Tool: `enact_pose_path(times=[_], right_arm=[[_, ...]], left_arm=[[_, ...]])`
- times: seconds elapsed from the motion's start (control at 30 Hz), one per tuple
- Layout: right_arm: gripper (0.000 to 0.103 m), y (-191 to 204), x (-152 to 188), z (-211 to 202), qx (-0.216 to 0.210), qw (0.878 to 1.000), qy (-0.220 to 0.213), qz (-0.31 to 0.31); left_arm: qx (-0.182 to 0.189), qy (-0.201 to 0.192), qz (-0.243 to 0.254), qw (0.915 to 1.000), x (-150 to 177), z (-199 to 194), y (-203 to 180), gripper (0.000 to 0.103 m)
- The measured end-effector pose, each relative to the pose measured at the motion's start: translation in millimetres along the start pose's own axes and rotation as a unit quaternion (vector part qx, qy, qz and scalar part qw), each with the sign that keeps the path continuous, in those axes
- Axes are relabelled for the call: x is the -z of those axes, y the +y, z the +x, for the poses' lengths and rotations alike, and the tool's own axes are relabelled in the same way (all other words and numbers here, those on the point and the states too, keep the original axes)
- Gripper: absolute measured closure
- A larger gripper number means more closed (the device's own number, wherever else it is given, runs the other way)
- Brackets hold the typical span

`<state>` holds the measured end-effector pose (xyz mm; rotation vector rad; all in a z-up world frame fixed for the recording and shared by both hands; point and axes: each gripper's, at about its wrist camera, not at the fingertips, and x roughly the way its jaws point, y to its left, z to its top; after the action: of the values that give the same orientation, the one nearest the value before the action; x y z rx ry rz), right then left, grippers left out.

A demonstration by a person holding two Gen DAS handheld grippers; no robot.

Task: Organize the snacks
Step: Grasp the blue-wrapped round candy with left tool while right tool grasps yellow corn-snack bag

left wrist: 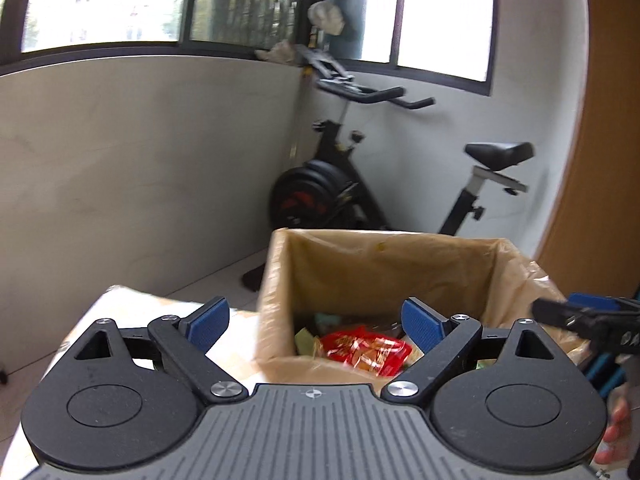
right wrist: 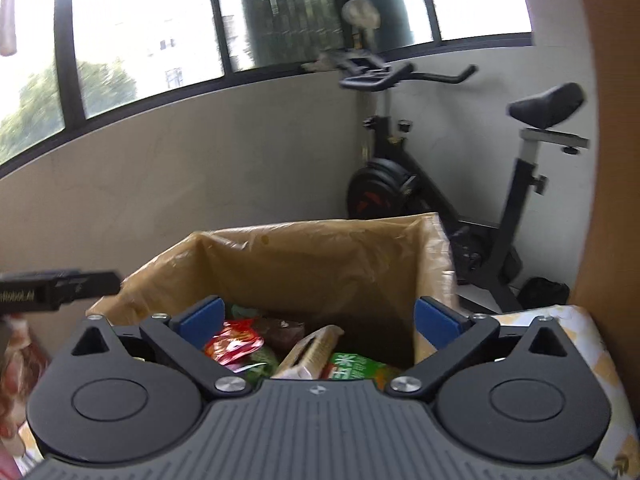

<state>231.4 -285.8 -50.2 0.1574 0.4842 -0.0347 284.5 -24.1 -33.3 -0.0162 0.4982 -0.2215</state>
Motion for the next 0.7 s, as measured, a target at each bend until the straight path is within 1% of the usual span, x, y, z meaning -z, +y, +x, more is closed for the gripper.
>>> enact_pose_path(times=[0.1, 0.2, 0.27, 0.33, 0.5, 0.7], right_arm=[[0.0, -5.8, -0.6, -16.4, -0.009, 0.999, -0.015, 0.027], [0.0, -9.9, 2.5, -36.4, -0.024, 0.998, -0.046, 0.047], [0.0, -10.0, 4.2, -45.8, -0.034, 0.997, -0.05, 0.049], [0.0, -9.2, 6.9, -53.9, -0.044, 0.997, -0.048, 0.048], [0.0, 2.1, 23.9, -66.1, -0.095, 0.995, -0.029, 0.03], [0.0, 29.0, 61.1, -65.4, -0.084, 0.996, 0.019, -0.021]], left_arm=[[0.014, -0.012, -0.012, 0.9997, 3.9, -19.6, 12.7, 0.009], [0.019, -0.033, -0.022, 0.999, 8.0, -39.9, 21.5, 0.009], [0.013, -0.043, -0.018, 0.9988, 9.7, -50.7, 23.6, 0.009], [0.009, -0.044, -0.01, 0.9989, 11.7, -59.0, 23.0, 0.009], [0.012, -0.029, -0.006, 0.9995, 26.2, -71.4, 22.6, 0.009], [-0.004, 0.01, -0.008, 0.9999, 65.8, -71.3, 24.3, 0.009]])
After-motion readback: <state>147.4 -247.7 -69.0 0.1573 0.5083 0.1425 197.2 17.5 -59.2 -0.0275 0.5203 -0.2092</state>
